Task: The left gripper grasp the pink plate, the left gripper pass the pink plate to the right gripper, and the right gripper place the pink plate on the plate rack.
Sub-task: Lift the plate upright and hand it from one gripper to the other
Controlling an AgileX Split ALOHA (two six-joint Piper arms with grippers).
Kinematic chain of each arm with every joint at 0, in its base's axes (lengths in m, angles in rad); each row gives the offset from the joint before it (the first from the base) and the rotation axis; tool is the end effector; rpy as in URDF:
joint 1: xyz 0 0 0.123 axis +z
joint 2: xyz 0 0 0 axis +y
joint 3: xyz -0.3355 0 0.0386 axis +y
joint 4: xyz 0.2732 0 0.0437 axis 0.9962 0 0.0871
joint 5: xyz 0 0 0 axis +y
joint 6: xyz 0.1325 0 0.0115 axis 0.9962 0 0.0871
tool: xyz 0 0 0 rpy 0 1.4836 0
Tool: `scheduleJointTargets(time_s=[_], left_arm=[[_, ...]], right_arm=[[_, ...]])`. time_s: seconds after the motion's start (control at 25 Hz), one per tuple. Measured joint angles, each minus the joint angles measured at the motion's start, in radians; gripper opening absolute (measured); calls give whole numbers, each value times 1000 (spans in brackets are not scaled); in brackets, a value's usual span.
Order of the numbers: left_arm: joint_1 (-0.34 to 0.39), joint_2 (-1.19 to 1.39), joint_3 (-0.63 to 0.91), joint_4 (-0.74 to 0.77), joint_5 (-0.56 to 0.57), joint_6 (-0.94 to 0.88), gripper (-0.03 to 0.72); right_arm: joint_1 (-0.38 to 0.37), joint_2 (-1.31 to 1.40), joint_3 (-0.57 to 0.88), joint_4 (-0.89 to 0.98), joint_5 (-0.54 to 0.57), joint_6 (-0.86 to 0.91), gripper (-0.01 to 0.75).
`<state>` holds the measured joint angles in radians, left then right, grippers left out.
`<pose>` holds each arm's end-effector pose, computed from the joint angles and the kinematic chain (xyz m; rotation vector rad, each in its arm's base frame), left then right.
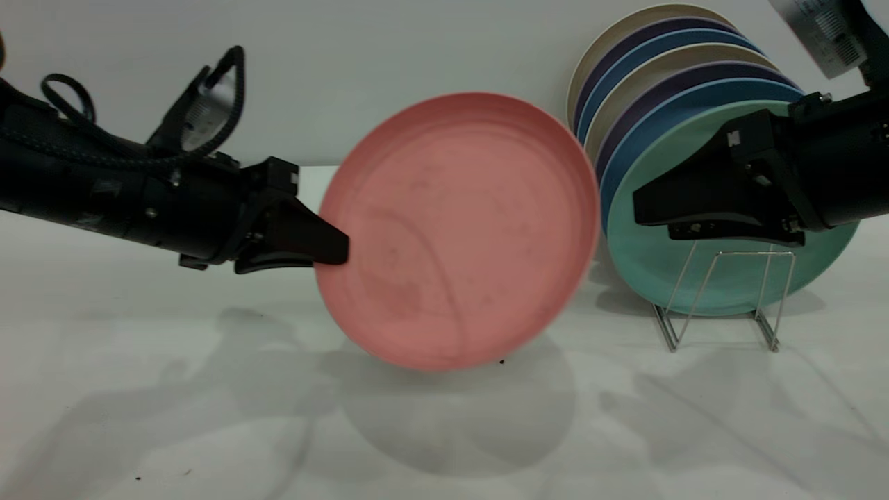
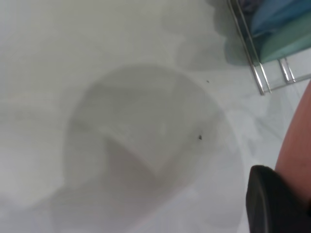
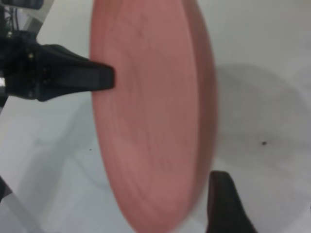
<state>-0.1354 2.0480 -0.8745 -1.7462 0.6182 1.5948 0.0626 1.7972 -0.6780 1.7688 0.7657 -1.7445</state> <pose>0.3829 -0.1288 0.0787 0.1771 2.5034 -0.8993 0.3299 0.1113 0.1416 -0.3029 2.3138 0.9719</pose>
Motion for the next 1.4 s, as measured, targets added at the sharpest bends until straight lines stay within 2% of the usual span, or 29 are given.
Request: scheduleJointTargets(time_s=[0.28,0.56,0.72,0.96,1.2,1.4], left_arm=[[-49,0,0,0,-11,-1,14],[-65,0,0,-4,66,-8,14],[-69,0,0,-3,88,-14,14],[-69,0,0,0,77,-16,14],[-69,0,0,-1,102,-9,19],[-66,0,0,-2,150,3,45]], right_arm=[[66,2,-8,1,-6,0,438],[77,2,-12,1,-26,0,438],[77,2,-12,1,-26,0,413],[77,2,-12,1,-26,1,313],[77,2,-12,8,-53,12,88],[75,3,-12,13,-75,14,68]])
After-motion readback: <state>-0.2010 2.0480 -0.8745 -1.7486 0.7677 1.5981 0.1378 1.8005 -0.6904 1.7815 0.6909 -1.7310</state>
